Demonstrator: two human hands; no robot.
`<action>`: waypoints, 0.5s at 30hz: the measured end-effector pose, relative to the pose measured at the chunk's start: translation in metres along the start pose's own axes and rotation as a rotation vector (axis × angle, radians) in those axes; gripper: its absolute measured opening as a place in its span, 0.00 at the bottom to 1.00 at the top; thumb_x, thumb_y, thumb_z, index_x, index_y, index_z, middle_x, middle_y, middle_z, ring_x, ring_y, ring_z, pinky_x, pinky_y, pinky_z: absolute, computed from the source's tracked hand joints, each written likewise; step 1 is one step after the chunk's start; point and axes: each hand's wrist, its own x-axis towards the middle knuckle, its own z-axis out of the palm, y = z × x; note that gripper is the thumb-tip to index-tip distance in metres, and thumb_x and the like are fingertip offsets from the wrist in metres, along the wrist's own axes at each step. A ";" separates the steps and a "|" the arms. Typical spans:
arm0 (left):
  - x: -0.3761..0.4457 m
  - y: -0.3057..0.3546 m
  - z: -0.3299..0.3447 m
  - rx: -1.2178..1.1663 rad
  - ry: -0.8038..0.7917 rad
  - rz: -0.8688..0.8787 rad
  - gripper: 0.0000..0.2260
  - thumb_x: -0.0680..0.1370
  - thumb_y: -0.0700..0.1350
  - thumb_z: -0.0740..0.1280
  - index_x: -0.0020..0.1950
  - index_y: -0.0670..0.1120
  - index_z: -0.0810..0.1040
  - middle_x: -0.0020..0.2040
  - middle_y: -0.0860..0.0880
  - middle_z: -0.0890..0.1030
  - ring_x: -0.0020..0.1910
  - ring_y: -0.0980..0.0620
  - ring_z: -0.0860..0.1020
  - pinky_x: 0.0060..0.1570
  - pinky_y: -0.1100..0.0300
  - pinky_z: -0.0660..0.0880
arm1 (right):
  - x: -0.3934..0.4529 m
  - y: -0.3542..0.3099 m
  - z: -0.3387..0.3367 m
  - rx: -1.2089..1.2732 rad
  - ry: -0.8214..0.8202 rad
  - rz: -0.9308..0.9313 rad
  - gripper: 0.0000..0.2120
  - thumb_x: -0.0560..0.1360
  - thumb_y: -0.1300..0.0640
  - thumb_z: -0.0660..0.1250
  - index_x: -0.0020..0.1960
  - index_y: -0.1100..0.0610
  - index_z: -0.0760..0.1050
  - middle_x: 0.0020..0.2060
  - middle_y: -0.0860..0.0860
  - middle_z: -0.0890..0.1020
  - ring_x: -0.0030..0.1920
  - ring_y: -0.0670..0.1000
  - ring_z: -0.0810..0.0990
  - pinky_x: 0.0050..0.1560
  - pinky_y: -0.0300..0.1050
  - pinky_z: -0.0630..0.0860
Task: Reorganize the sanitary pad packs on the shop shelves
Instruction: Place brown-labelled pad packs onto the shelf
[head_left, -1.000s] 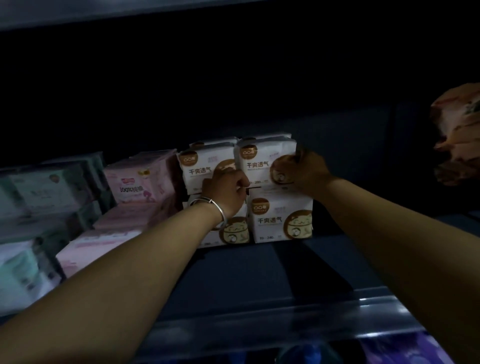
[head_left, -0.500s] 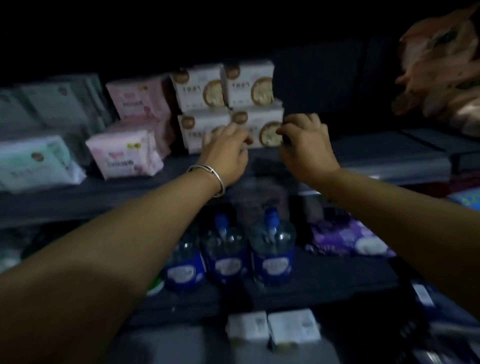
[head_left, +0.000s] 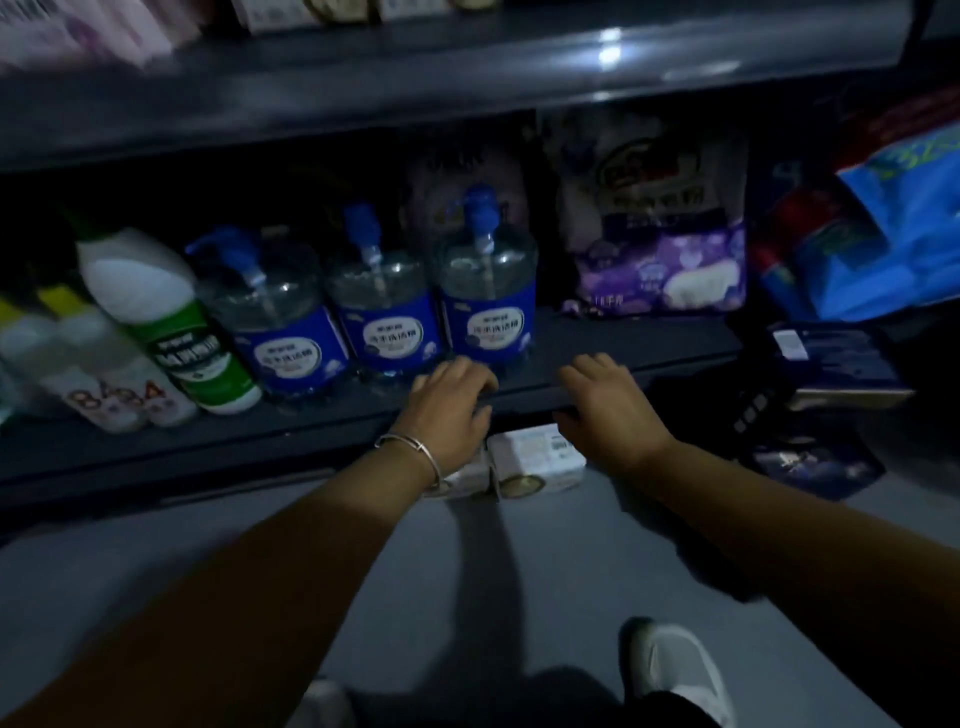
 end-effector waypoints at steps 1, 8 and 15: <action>-0.003 -0.006 0.016 0.001 -0.054 -0.012 0.13 0.78 0.44 0.63 0.62 0.45 0.71 0.60 0.47 0.71 0.61 0.47 0.68 0.57 0.56 0.62 | -0.002 0.003 0.014 -0.019 -0.087 0.023 0.13 0.70 0.59 0.68 0.52 0.62 0.75 0.49 0.59 0.77 0.53 0.62 0.74 0.49 0.51 0.70; -0.005 -0.052 0.100 0.089 -0.340 -0.151 0.31 0.74 0.50 0.68 0.74 0.49 0.59 0.69 0.49 0.65 0.68 0.48 0.64 0.67 0.55 0.61 | 0.005 0.017 0.097 -0.043 -0.466 0.111 0.34 0.73 0.46 0.68 0.73 0.55 0.60 0.70 0.53 0.65 0.68 0.55 0.63 0.66 0.49 0.63; 0.004 -0.079 0.138 0.364 -0.435 -0.202 0.41 0.70 0.53 0.72 0.75 0.45 0.52 0.70 0.46 0.64 0.68 0.46 0.63 0.70 0.50 0.57 | 0.023 0.028 0.142 -0.169 -0.662 0.094 0.50 0.68 0.47 0.73 0.77 0.53 0.43 0.76 0.53 0.49 0.76 0.57 0.47 0.73 0.60 0.50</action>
